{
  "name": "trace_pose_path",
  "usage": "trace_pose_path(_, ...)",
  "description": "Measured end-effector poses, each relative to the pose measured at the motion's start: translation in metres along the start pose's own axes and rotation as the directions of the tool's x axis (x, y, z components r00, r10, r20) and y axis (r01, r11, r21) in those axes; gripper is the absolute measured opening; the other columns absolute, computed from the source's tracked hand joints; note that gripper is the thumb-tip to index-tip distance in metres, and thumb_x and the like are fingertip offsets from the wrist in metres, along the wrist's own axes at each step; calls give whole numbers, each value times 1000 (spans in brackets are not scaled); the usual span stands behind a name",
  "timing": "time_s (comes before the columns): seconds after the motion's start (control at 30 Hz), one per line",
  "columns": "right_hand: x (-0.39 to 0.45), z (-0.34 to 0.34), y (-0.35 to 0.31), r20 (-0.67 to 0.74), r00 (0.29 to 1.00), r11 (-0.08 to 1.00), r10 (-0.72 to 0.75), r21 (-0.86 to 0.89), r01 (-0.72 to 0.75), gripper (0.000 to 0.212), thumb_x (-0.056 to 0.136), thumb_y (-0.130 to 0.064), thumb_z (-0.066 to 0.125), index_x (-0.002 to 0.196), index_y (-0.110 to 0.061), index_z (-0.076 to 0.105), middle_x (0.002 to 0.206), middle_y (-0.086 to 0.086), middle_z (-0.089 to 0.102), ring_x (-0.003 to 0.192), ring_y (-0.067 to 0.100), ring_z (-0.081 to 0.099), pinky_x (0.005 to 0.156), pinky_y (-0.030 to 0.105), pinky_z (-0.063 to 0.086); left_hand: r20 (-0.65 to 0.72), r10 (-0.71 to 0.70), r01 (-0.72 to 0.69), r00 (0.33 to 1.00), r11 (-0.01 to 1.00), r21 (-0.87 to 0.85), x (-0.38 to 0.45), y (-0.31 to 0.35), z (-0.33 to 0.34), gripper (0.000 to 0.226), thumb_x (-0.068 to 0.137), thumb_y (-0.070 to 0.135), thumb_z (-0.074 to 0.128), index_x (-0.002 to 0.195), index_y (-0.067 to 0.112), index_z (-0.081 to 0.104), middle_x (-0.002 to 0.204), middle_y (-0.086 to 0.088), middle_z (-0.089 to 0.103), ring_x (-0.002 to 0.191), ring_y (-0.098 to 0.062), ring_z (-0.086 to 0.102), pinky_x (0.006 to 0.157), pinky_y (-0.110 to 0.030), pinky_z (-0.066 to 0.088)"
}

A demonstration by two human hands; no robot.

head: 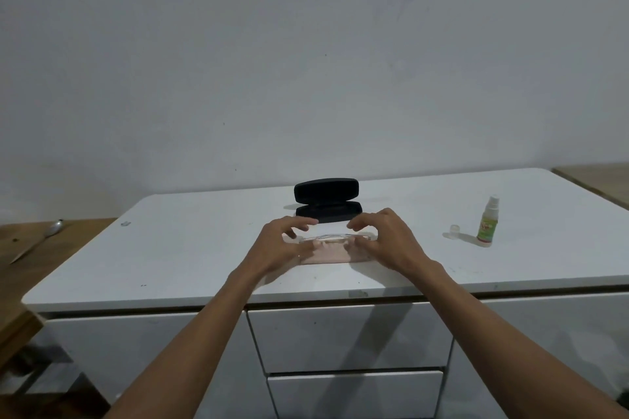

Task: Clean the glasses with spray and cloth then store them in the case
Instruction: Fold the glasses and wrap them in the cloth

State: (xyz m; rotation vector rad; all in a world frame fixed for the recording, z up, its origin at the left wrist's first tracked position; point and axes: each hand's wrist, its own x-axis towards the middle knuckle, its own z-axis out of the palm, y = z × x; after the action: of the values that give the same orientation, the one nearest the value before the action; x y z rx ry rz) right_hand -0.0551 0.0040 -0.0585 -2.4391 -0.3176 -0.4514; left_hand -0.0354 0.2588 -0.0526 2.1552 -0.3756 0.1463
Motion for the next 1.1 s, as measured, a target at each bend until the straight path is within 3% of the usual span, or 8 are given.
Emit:
trace_pose_path(0.17, -8, -7, 2, 82, 996, 998, -22, -51, 27, 38, 81, -47, 80, 117, -36, 74, 113, -10, 72, 117, 11, 51, 87, 36, 51, 62, 124, -134, 990, 968, 213, -6, -7, 2, 45, 67, 51, 85, 111, 46, 73, 114, 21, 68, 107, 0, 53, 80, -24, 42)
trace_pose_path(0.33, -6, -7, 2, 149, 989, 998, 5, -61, 4, 57, 71, -58, 84, 123, -41, 68, 119, -8, 68, 120, 10, 48, 92, 35, 50, 79, 121, -138, 989, 955, 261, -4, -8, 0, 52, 63, 55, 84, 113, 46, 74, 108, 19, 72, 101, -2, 57, 78, -27, 46)
trace_pose_path(0.5, -1, -7, 7, 215, 976, 998, 5, -66, 9, 58, 71, -57, 85, 122, -43, 63, 119, -6, 71, 113, 13, 52, 88, 33, 47, 106, 149, -176, 983, 933, 313, -1, -4, 0, 50, 66, 51, 84, 114, 41, 75, 103, 17, 75, 94, -2, 63, 75, -25, 49)
trace_pose_path(0.63, 5, -9, 7, 250, 968, 999, -2, -51, 16, 57, 69, -56, 86, 119, -44, 63, 119, -5, 73, 106, 16, 60, 89, 35, 50, 111, 131, -155, 985, 959, 239, -2, -6, 0, 49, 65, 49, 84, 112, 39, 77, 99, 17, 75, 92, -1, 67, 70, -16, 47)
trace_pose_path(0.8, 8, -10, 7, 256, 967, 999, -1, -42, 12, 56, 69, -55, 87, 118, -44, 64, 116, -5, 73, 105, 16, 61, 90, 35, 50, 172, 123, -164, 977, 955, 247, 3, -4, -6, 49, 68, 41, 89, 116, 38, 76, 102, 12, 76, 91, -4, 68, 71, -16, 51)
trace_pose_path(0.93, 7, -12, 6, 243, 970, 1000, -4, -9, 7, 53, 70, -49, 90, 117, -40, 67, 109, -5, 73, 100, 14, 63, 80, 29, 44, 137, 99, -126, 986, 970, 206, 2, -5, -4, 46, 66, 38, 87, 111, 41, 77, 99, 13, 75, 87, -3, 67, 68, -13, 49)
trace_pose_path(1.1, 7, -13, 5, 256, 966, 994, 44, 82, -67, 49, 70, -41, 92, 113, -38, 70, 105, -3, 71, 95, 17, 64, 82, 31, 51, 143, 94, -120, 985, 974, 191, 6, -6, -2, 43, 63, 42, 82, 106, 44, 75, 97, 12, 71, 82, -6, 64, 70, -19, 53)
